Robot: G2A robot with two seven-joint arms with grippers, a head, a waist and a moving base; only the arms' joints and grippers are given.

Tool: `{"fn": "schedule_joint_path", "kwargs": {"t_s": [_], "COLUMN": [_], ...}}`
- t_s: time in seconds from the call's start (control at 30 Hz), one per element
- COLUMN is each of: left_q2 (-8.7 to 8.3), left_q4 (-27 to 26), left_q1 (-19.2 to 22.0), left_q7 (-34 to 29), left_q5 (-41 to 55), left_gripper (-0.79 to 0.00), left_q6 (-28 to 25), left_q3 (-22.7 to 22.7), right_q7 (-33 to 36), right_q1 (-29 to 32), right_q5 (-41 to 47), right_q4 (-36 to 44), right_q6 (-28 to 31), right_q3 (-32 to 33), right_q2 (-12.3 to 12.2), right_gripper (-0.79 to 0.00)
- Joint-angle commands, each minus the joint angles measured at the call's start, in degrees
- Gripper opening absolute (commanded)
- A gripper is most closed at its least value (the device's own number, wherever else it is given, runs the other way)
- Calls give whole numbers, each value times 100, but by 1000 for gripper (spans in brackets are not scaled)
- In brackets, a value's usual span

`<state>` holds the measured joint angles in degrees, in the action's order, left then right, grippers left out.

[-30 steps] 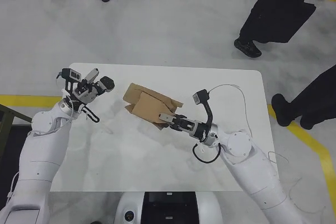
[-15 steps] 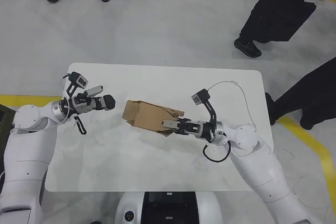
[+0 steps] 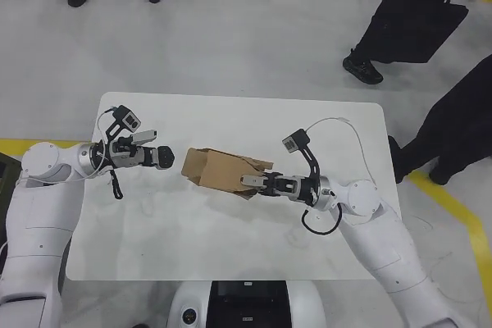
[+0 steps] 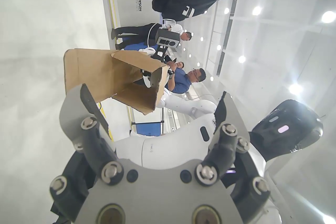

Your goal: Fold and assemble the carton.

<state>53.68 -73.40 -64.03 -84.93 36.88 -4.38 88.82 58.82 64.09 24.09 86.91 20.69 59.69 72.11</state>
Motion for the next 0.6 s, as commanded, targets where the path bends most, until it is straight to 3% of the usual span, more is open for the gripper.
{"fn": "schedule_joint_path", "kwargs": {"t_s": [0.0,0.3,0.57], "left_q2": [0,-19,-101], "left_q4": [0,-178,-202], "left_q1": [0,-135,-122], "left_q7": [0,159,-307], "left_q5": [-1,-108,-10], "left_gripper": [0,0,0], "left_q6": [1,38,291], "left_q3": [0,1,-178], "right_q7": [0,162,713], "right_q1": [0,-75,-479], "right_q5": [0,202,732], "right_q4": [0,-100,-621], "right_q6": [0,-424,-875], "right_q3": [0,-60,-315], "right_q2": [0,-2,65], "right_gripper": [-785,-785,-785]}}
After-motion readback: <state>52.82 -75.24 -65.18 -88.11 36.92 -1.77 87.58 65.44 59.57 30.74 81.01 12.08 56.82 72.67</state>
